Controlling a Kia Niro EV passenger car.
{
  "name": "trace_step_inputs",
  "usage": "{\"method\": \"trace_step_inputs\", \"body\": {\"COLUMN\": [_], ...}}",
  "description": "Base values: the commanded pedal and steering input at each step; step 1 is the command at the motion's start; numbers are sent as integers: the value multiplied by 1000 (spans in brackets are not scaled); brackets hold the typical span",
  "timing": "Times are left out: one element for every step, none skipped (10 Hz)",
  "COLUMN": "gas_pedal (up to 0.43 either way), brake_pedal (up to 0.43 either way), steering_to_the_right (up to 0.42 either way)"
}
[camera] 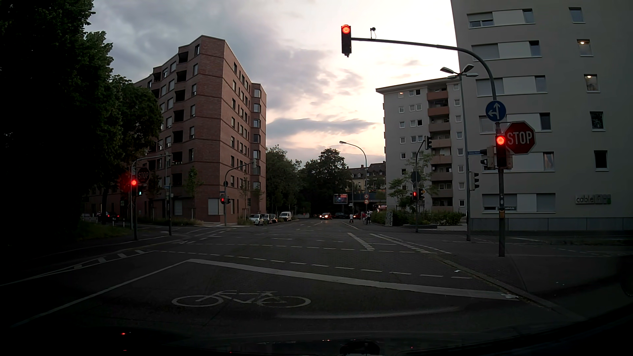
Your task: Follow the waypoints while adhering to traffic rules and regulations
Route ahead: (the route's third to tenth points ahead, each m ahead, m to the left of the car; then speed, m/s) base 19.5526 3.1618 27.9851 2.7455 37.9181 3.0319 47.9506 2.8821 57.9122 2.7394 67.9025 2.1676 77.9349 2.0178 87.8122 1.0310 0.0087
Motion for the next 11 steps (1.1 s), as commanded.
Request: {"method": "trace_step_inputs", "body": {"gas_pedal": [0,0,0,0,0,0,0,0,0,0,0], "brake_pedal": [159,159,165,165,165,159,165,159,159,159,159], "steering_to_the_right": [-14,-16,-17,-16,-17,-17,-17,-17,-16,-16,-16]}}
